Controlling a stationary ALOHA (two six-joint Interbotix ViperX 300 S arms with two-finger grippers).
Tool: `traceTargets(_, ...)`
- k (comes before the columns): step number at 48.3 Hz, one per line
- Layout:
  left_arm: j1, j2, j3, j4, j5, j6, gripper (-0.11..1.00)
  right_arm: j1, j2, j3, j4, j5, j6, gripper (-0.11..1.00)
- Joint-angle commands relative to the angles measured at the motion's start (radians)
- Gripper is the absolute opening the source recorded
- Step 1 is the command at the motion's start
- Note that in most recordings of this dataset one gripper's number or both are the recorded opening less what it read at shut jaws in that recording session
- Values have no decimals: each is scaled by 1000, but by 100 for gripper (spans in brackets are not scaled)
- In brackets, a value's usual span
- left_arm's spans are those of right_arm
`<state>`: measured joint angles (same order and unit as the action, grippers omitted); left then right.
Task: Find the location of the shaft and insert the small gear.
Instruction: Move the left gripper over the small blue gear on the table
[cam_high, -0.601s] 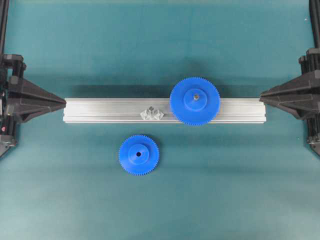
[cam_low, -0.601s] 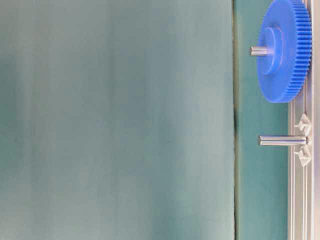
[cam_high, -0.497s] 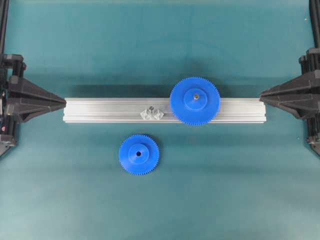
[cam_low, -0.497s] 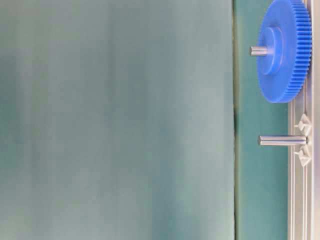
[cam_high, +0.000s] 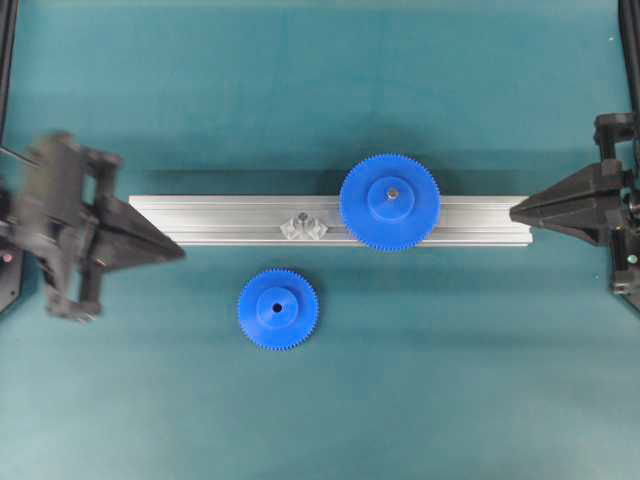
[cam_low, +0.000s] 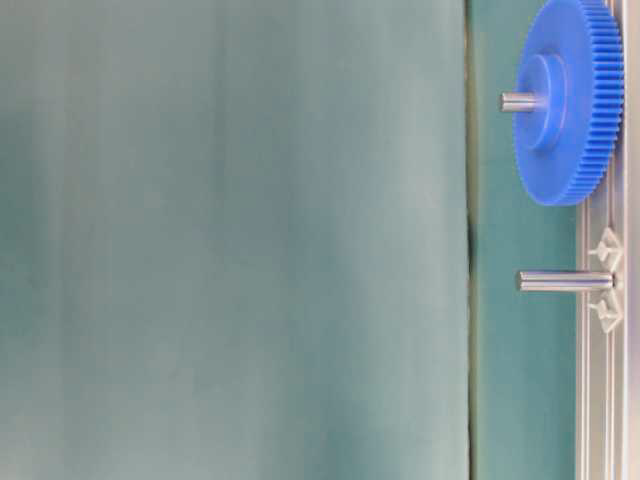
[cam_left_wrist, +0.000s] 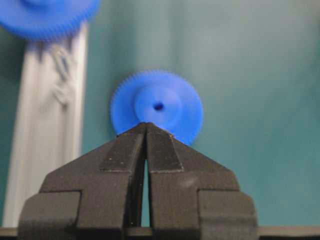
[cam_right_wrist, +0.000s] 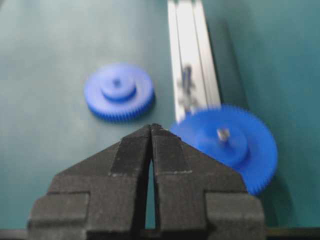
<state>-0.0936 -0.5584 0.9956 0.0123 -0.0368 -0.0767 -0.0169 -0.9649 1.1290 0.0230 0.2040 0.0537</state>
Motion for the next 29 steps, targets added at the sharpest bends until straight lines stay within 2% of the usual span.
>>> traceTargets(1,-8,67,-60,3,0,-3,-1,-14,11,-25,0,20,6,5)
traceTargets(7,-8,176,-117,3,11,-2,-1,-32,9,-26,-3,31,5,5)
traceTargets(14,-11,293,-190,3,58,0,-1,-75,9,-25,-11,38,3,5)
traceTargets(21,-14,382,-255,3,121,3,0,-86,6,-25,-11,58,2,5)
traceTargets(25,-15,417,-278,3,144,3,8,-86,5,-23,-11,74,2,5)
traceTargets(29,-18,448,-299,3,152,3,29,-86,2,-21,-11,84,2,5)
